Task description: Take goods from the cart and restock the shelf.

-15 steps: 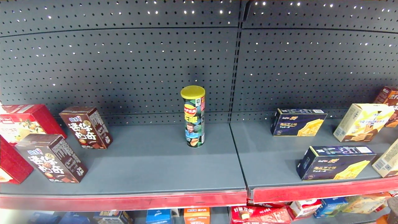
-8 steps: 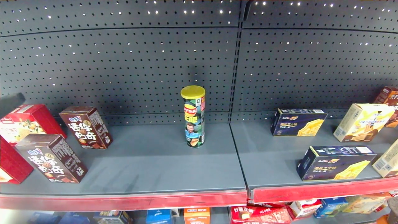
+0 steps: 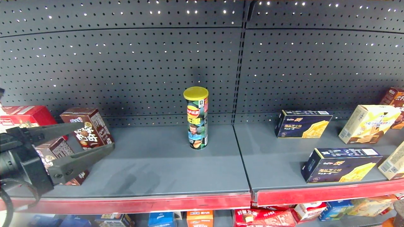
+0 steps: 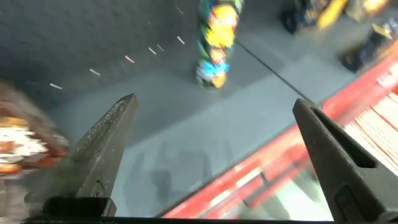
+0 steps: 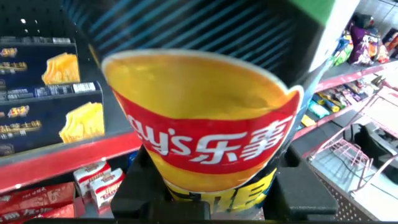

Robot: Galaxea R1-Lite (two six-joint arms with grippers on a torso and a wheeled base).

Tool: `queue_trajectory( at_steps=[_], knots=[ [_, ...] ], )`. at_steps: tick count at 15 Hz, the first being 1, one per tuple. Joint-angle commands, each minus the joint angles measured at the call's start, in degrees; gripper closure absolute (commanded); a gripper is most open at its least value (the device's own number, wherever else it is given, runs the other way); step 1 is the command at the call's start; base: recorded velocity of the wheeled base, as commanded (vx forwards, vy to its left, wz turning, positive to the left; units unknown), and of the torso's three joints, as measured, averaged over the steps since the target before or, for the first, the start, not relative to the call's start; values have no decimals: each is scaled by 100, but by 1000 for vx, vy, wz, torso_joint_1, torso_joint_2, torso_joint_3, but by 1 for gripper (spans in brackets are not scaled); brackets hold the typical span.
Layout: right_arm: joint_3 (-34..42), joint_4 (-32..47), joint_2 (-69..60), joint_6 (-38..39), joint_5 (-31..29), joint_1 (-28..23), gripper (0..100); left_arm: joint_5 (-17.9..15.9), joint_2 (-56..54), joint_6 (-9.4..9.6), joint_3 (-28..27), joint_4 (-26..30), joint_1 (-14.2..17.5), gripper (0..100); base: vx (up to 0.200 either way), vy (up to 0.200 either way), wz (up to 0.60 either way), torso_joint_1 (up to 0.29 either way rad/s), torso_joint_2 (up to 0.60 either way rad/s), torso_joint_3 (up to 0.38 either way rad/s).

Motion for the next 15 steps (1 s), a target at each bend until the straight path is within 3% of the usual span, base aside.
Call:
queue_trajectory(
  at_steps=[1, 5, 8, 11, 15],
  knots=[
    [83, 4, -174, -7, 21, 7, 100, -133, 473, -2, 95, -161, -16, 0, 0, 0, 0, 0, 0, 0],
    [109, -5, -148, -16, 65, 25, 100, -230, 860, -2, 350, -267, -297, 0, 0, 0, 0, 0, 0, 0],
    [100, -14, -139, -25, 136, 7, 100, -212, 1264, 7, 333, -399, -314, 0, 0, 0, 0, 0, 0, 0],
    [91, -14, -130, -34, 136, 16, 100, -28, 2117, 33, -19, -733, -596, 0, 0, 0, 0, 0, 0, 0],
    [109, 4, -122, -34, 136, 16, 100, -1, 2899, -20, -696, -935, -648, 0, 0, 0, 0, 0, 0, 0]
  ],
)
